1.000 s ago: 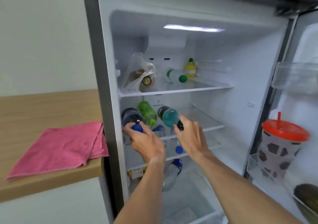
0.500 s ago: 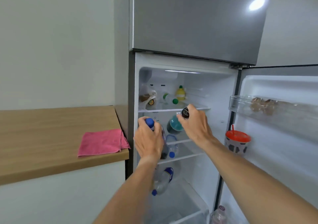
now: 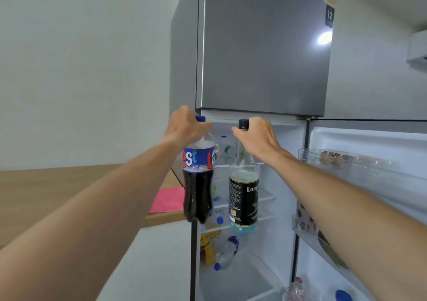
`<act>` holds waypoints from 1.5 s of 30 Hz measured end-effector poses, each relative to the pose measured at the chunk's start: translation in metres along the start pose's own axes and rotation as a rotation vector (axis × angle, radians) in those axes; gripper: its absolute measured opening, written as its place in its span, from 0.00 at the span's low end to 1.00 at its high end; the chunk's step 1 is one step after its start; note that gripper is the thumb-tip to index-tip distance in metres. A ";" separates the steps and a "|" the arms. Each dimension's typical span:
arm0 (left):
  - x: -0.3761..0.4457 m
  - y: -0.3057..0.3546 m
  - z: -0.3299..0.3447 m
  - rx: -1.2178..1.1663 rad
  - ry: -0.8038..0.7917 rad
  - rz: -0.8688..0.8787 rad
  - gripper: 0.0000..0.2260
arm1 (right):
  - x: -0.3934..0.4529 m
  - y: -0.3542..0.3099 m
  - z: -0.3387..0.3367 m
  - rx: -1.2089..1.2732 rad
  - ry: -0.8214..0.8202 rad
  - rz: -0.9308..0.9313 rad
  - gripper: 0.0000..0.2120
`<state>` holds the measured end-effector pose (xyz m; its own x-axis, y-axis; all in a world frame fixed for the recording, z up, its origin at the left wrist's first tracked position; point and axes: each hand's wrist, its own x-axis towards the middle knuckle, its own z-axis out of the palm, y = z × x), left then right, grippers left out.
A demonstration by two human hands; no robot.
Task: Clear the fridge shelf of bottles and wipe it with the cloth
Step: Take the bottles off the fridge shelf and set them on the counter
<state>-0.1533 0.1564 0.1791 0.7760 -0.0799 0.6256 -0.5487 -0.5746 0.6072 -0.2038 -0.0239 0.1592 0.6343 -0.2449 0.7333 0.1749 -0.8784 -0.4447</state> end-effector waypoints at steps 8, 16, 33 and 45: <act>0.061 -0.026 -0.091 0.109 0.125 -0.057 0.16 | 0.041 -0.095 0.040 0.188 0.143 -0.057 0.19; 0.122 -0.105 -0.096 0.287 -0.070 -0.203 0.19 | 0.103 -0.130 0.170 0.263 -0.036 -0.093 0.19; 0.150 -0.195 -0.077 0.295 0.038 -0.300 0.14 | 0.146 -0.122 0.282 0.311 -0.284 -0.028 0.19; 0.157 -0.206 -0.064 0.392 0.035 -0.278 0.20 | 0.171 -0.110 0.289 0.193 -0.624 0.069 0.20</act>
<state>0.0614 0.3148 0.1836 0.8621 0.1436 0.4859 -0.1582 -0.8348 0.5274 0.1028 0.1496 0.1849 0.9563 0.0371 0.2901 0.2138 -0.7657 -0.6067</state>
